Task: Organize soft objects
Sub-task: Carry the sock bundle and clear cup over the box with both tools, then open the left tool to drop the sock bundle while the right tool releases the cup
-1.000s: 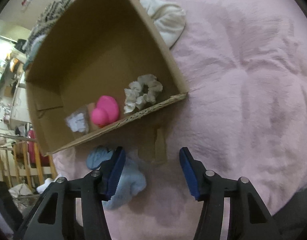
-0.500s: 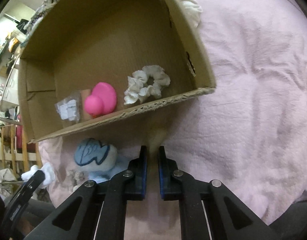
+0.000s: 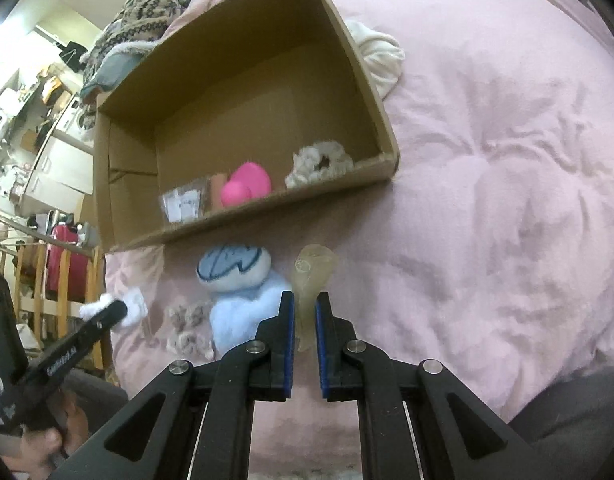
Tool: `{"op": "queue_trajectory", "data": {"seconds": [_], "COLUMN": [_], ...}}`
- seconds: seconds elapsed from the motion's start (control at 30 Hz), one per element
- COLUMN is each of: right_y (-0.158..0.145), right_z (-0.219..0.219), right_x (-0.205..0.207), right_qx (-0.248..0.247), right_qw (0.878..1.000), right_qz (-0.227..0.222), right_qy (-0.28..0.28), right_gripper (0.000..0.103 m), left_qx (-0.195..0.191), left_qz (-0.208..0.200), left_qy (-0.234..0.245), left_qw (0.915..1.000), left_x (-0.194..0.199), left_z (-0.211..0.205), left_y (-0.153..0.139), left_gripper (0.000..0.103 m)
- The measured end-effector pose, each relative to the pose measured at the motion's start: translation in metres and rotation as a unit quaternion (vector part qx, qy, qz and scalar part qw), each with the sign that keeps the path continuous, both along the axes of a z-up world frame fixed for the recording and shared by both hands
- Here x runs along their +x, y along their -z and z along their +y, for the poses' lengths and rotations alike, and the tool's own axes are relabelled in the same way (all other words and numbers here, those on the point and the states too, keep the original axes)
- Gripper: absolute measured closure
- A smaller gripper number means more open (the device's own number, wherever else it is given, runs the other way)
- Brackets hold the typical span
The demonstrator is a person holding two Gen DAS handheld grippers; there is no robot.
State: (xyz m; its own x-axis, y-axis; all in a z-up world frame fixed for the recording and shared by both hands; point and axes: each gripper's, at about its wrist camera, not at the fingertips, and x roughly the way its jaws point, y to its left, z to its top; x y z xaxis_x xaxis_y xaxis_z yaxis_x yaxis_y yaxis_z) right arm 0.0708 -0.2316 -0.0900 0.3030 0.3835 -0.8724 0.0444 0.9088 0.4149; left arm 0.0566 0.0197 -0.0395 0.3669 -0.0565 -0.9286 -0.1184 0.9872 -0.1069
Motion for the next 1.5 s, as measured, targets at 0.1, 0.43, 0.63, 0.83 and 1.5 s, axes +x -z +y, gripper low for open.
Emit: {"op": "queue_trajectory", "data": {"seconds": [0.1,0.43,0.63,0.83,1.5], "right_y": [-0.002,-0.03,-0.056,-0.085,-0.054], "right_z": [0.0,-0.008,-0.015,-0.021,0.003], "right_x": [-0.004,-0.016,-0.021,-0.006,0.07], "right_qx": [-0.006,0.004,0.004,0.01,-0.035], "right_qw": [1.0,0.998,0.994,0.987,0.988], "right_qz": [-0.005,-0.059,-0.111,-0.159,-0.148], "right_qy": [-0.001,-0.005,0.004,0.011,-0.031], "right_gripper": [0.092,0.092,0.092,0.092,0.092], "left_qx": [0.006,0.035,0.043,0.059,0.074], "left_qz": [0.006,-0.036,-0.093,-0.161,-0.168], "left_qy": [-0.004,-0.017,-0.02,-0.013,0.083], "left_qw": [1.0,0.9986,0.9946,0.9851,0.9794], "left_x": [0.0,-0.006,-0.009,0.006,0.094], "left_z": [0.002,0.007,0.005,0.006,-0.044], "left_y": [0.004,-0.014,-0.041,-0.081,-0.038], "left_gripper": [0.081,0.081,0.081,0.081,0.081]}}
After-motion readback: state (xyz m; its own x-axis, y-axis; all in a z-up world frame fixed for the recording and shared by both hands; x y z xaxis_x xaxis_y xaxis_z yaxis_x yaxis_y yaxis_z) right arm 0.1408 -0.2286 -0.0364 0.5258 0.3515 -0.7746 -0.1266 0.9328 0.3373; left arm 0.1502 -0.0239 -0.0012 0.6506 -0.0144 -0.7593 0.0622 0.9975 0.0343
